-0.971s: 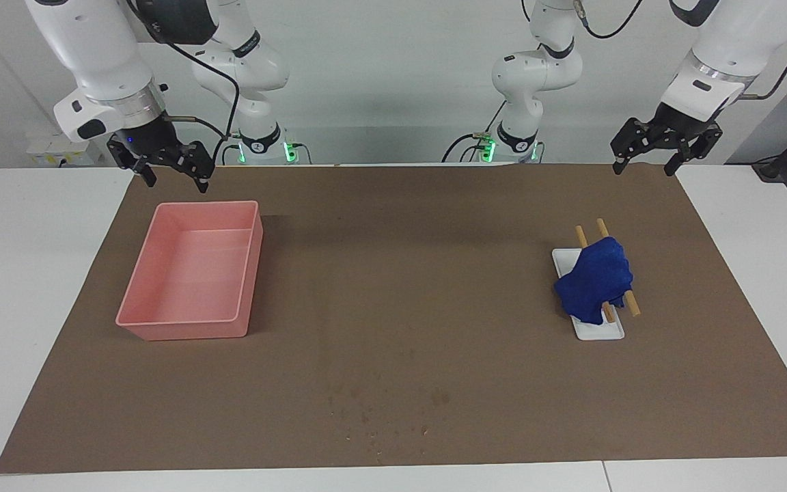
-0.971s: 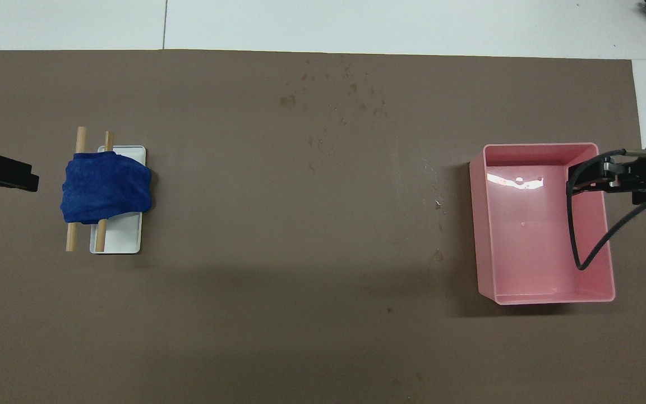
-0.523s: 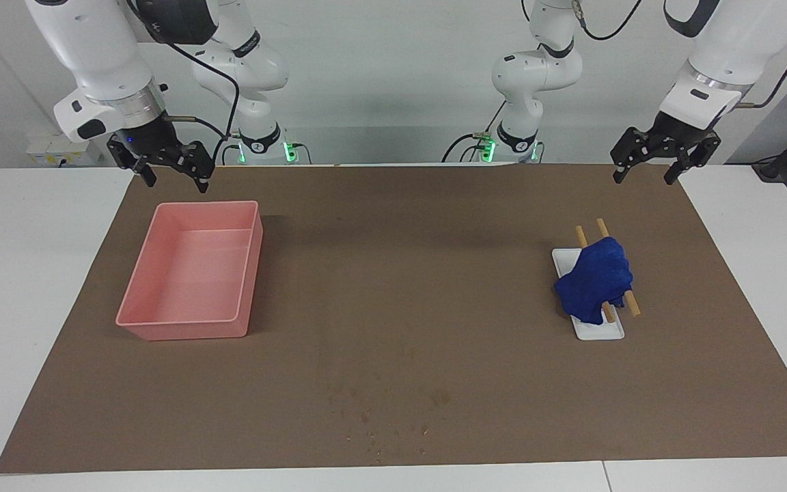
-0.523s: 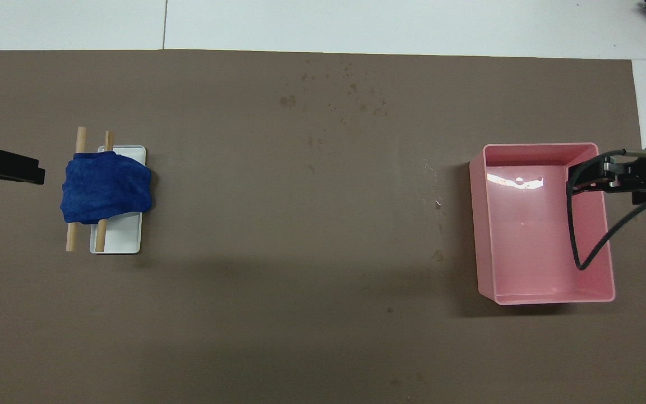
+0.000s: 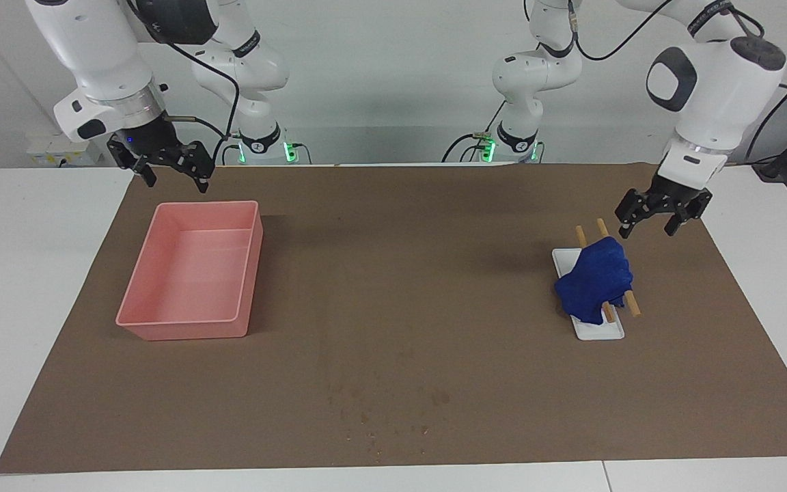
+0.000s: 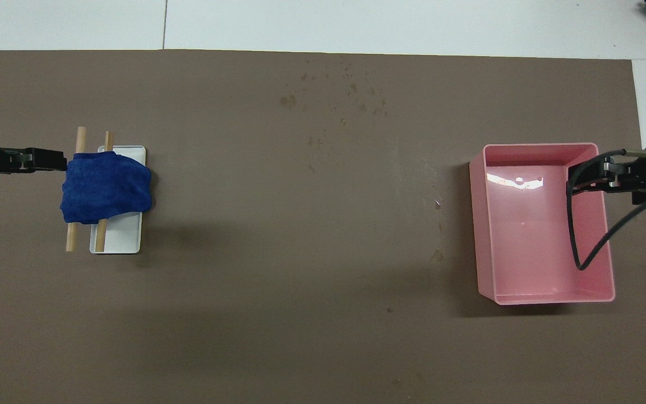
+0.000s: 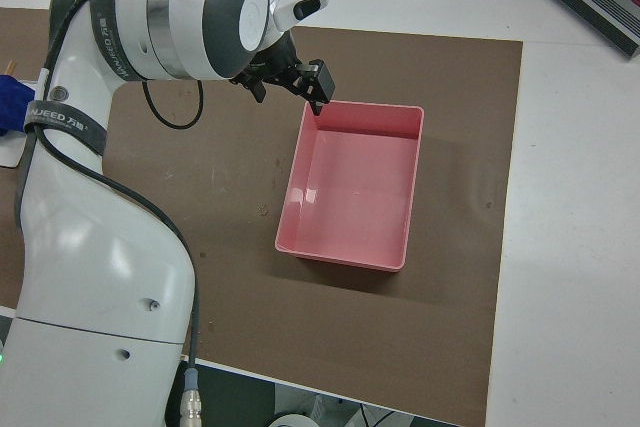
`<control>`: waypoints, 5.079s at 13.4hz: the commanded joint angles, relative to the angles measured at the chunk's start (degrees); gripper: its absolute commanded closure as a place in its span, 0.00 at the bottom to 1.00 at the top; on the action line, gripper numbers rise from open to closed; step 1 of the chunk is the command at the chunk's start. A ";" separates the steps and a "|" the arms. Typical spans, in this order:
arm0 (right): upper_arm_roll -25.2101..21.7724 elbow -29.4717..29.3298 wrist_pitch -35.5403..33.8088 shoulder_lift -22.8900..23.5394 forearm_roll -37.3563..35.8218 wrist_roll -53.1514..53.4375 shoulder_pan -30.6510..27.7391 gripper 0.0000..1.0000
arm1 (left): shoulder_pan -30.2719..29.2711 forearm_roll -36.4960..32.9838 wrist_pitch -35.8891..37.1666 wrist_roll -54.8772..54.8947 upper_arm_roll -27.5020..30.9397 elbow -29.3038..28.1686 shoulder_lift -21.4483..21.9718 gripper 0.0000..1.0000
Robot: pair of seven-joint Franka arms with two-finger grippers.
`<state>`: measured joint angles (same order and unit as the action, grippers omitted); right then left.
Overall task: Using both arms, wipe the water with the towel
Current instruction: 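Grasp the blue towel on the white tray with the left gripper, then lift the blue towel with the left gripper toward the table center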
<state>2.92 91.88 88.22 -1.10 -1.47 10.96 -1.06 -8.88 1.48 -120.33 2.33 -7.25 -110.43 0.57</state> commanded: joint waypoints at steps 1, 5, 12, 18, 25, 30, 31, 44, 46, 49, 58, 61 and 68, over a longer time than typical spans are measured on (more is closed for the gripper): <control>0.42 0.15 -0.42 -0.30 1.12 -1.20 -0.87 0.00 | -0.70 0.10 -8.76 -1.10 -0.31 -6.28 -0.65 0.00; 0.42 0.15 -0.42 -0.30 1.12 -1.20 -0.96 0.00 | -0.26 0.10 -13.08 -3.73 -0.31 -10.49 -1.45 0.07; 0.42 0.15 -0.42 -0.30 1.04 -1.20 -0.96 0.00 | -0.43 -0.51 -15.29 -3.74 -0.31 -11.74 -1.71 0.30; 0.42 0.15 -0.51 -0.30 1.12 -1.20 -0.87 0.00 | -0.52 -0.51 -14.84 -3.74 -0.31 -11.39 -1.71 0.67; 0.42 0.15 -0.51 -0.30 1.12 -1.20 -0.96 0.00 | -0.70 -1.65 -15.02 -3.56 -0.31 -10.69 -1.88 0.49; 0.42 0.15 -0.42 -0.30 1.12 -1.20 -0.87 0.00 | -0.70 -1.74 -15.28 -3.65 -0.31 -10.77 -2.15 0.67; 0.42 0.15 -0.42 -0.30 1.04 -1.20 -0.87 0.00 | -0.70 -1.66 -15.28 -3.65 -0.31 -10.68 -2.15 0.82; 0.42 0.15 -0.42 -0.30 1.12 -1.20 -0.96 0.00 | -0.96 -3.50 -19.23 -2.68 -0.31 -10.07 -2.85 1.00; 0.42 0.15 -0.51 -0.30 1.12 -1.20 -0.96 0.00 | -1.31 -3.50 -19.85 -3.12 -0.31 -9.98 -2.85 1.00; 0.42 0.15 -0.42 -0.30 1.12 -1.20 -0.87 0.00 | -1.40 -3.50 -20.38 -3.12 -0.31 -9.89 -2.76 1.00; 0.42 0.23 -0.42 -0.30 1.03 -1.20 -0.87 0.00 | -1.23 -3.50 -20.38 -2.68 -0.31 -10.59 -2.59 0.60; 0.42 0.15 -0.42 -0.30 1.12 -1.20 -0.87 0.00 | -0.96 -3.50 -20.21 -2.95 -0.31 -10.59 -2.50 0.96; 0.42 0.23 -0.51 -0.30 1.04 -1.11 -0.96 0.00 | -1.23 -3.50 -18.37 -2.68 -0.40 -8.67 -1.80 1.00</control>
<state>2.92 91.88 88.22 -1.10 -1.47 10.96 -1.06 -9.45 -0.82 -139.63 -0.23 -7.74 -120.28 -2.01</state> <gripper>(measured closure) 0.000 0.925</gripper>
